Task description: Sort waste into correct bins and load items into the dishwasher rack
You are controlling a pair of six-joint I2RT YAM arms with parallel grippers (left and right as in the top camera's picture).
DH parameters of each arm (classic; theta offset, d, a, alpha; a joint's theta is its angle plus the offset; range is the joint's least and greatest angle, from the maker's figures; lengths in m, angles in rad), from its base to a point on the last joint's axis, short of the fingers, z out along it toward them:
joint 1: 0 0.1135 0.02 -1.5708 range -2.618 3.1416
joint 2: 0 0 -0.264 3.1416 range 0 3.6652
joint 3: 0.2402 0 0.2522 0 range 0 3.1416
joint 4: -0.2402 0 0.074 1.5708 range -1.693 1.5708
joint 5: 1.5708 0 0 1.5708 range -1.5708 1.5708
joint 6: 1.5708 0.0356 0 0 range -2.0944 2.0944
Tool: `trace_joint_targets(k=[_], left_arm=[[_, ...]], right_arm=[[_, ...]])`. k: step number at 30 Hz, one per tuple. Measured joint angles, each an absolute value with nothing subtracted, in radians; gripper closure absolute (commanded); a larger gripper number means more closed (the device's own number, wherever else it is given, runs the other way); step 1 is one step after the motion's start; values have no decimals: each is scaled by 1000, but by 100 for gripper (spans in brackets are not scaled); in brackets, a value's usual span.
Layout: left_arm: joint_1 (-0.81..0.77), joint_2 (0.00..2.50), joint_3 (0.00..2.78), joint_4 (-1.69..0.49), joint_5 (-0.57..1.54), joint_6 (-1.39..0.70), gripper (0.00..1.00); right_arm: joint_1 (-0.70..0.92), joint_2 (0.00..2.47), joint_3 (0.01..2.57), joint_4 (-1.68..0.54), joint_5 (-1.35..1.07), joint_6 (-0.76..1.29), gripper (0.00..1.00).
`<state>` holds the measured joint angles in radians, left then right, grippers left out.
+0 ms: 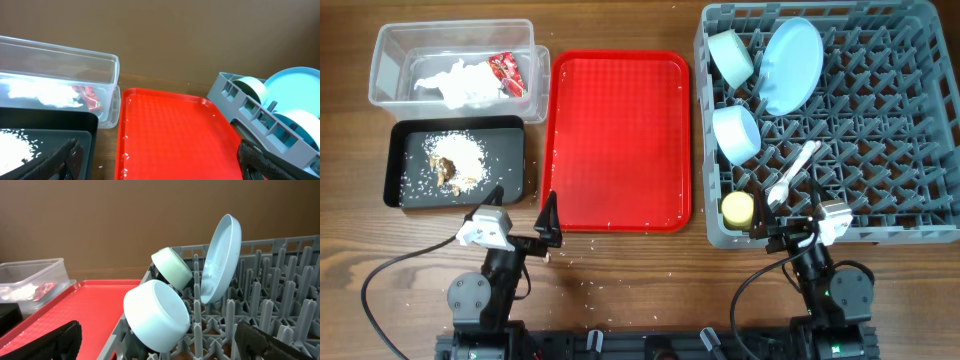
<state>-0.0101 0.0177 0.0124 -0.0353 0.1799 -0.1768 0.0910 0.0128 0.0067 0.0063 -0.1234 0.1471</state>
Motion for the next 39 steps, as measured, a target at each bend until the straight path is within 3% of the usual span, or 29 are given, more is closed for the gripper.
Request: trace_joint_targets(k=[39], left_arm=[[-8,14,12,-60,176,-177,0]], right_arm=[[91,13,7,6,-123,147,0]])
